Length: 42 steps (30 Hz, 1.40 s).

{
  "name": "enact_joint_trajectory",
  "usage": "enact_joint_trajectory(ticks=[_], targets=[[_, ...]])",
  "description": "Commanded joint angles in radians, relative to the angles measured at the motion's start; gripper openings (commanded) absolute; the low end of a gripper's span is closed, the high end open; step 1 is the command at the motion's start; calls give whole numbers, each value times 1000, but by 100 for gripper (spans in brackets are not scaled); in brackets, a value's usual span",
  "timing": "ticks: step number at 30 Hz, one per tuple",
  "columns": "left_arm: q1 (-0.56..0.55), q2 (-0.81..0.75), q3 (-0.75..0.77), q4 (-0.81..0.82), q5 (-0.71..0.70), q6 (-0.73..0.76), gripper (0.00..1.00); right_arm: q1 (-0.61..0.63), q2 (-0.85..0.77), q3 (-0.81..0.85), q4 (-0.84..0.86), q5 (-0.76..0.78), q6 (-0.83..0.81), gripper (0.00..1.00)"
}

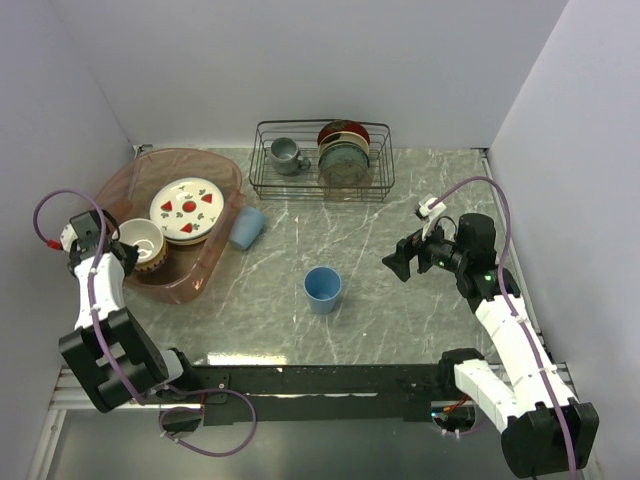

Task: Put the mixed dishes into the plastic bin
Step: Place the bowl in the plastic bin.

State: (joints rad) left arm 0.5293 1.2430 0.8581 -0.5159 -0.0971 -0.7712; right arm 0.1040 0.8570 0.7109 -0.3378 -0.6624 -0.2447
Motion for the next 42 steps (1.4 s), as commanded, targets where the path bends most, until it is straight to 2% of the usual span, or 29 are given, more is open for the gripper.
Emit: enact_joint_trajectory(ticks=[1,3,4,6,7,10,13,16,24,32,36,40,42], targets=[[8,16,59,79,10,-11,18,-7,-13,27,10,3,-11,100],[9,26,59,83,14,-13,25,-6,-13,27,10,3,-11,100],[9,27,61,85,17,-11,36,-6,-13,25,10,4,-11,100],[12,30,64,83,20,-11,45,-6,-12,27,8,4,-13,100],[11,29,65,80,20,-11,56,-6,-12,27,8,6,-13,100],[12,18,81,67,26,-8,77,-6,-9,27,10,7,-13,100],[14,-10,99,50,37,-4,91,-6,-6,27,8,9,-16,100],[12,-43,117,24,46,3,99,-6,-4,27,10,12,-16,100],[14,-181,107,-21,89,-2,99,-7,7,25,10,20,-21,100],[8,-306,70,-32,230,44,99,-6,10,25,8,27,-38,100],[-15,-370,42,11,368,81,99,-6,-7,21,6,20,-57,100],[-49,-401,13,40,572,128,99,-6,-21,10,5,-11,-82,100],[-80,-412,7,42,617,153,99,-6,-26,7,2,-23,-94,100]])
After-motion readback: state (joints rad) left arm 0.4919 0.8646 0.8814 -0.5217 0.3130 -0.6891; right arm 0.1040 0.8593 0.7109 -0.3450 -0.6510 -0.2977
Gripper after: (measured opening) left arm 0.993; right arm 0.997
